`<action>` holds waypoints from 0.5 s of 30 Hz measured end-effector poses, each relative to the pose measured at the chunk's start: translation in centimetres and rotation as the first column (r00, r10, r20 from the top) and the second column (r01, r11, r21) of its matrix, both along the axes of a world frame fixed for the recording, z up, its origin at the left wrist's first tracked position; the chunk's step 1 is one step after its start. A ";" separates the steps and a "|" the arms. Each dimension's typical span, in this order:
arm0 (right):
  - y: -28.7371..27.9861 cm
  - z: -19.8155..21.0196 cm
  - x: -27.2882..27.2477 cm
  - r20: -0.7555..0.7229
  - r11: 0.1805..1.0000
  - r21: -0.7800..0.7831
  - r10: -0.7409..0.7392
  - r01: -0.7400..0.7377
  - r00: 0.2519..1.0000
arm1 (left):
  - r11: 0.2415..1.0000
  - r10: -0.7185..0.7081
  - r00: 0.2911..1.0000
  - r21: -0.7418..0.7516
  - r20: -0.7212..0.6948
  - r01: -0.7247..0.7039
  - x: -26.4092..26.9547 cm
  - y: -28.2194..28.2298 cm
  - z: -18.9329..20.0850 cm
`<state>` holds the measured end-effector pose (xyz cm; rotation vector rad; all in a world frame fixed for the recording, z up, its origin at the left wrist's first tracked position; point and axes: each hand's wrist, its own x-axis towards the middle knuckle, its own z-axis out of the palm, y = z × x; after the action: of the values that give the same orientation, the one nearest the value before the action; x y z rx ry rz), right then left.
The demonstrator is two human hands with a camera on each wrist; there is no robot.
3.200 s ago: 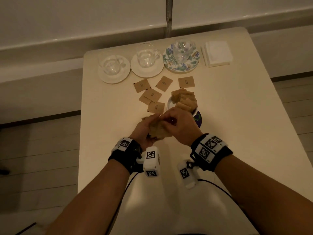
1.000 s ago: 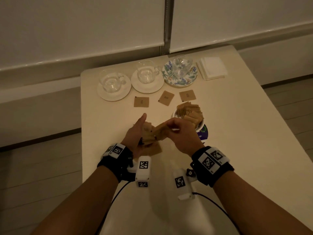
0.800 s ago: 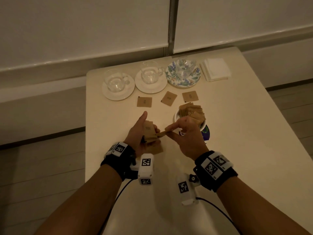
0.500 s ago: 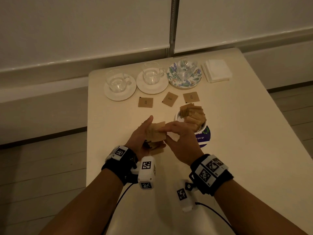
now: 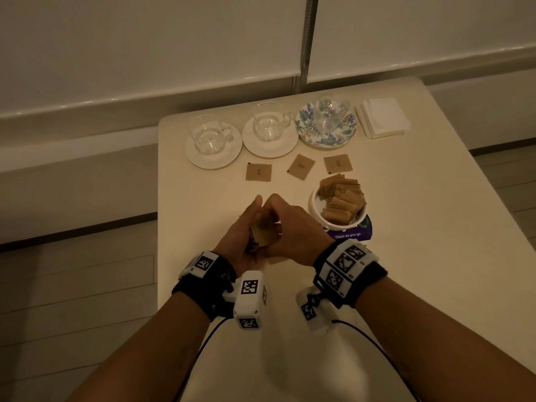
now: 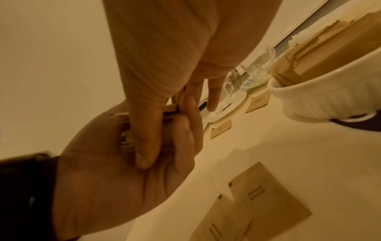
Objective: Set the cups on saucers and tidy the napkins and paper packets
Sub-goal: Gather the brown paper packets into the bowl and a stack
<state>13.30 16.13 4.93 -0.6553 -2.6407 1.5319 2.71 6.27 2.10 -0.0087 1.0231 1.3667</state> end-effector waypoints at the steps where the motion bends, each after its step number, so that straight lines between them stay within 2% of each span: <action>1: 0.0 -0.1 -0.2 -0.002 1.000 -0.010 -0.002 0.002 1.000 | 1.000 -0.003 1.000 -0.001 -0.011 0.003 -0.2 -0.2 -0.1; 3: -0.1 -0.2 -0.7 0.004 1.000 -0.007 0.023 -0.023 1.000 | 1.000 0.018 0.999 0.002 -0.035 -0.018 -0.5 -0.6 -0.4; 6: -0.7 -0.6 -1.6 0.046 0.991 0.105 0.074 -0.078 0.996 | 0.999 0.049 0.998 -0.006 -0.046 -0.049 -1.1 -1.3 -1.0; 10: -0.3 -1.3 -1.8 0.078 0.988 0.144 0.052 -0.063 0.996 | 0.997 0.078 0.989 -0.019 -0.124 -0.081 -1.8 -1.6 -1.7; 12: 0.3 -1.9 -1.4 0.216 0.986 0.159 0.010 -0.046 0.976 | 0.989 0.123 0.979 -0.064 -0.160 -0.134 -2.6 -1.9 -2.3; 15: -0.8 -3.6 -1.1 0.456 0.936 0.321 -0.020 -0.144 0.890 | 0.975 0.176 0.968 -0.105 -0.180 -0.196 -4.1 -2.7 -3.4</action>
<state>12.23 15.34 1.35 -1.0067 -3.1857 0.9586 -1.44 3.57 -1.30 -0.0821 1.2744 1.4923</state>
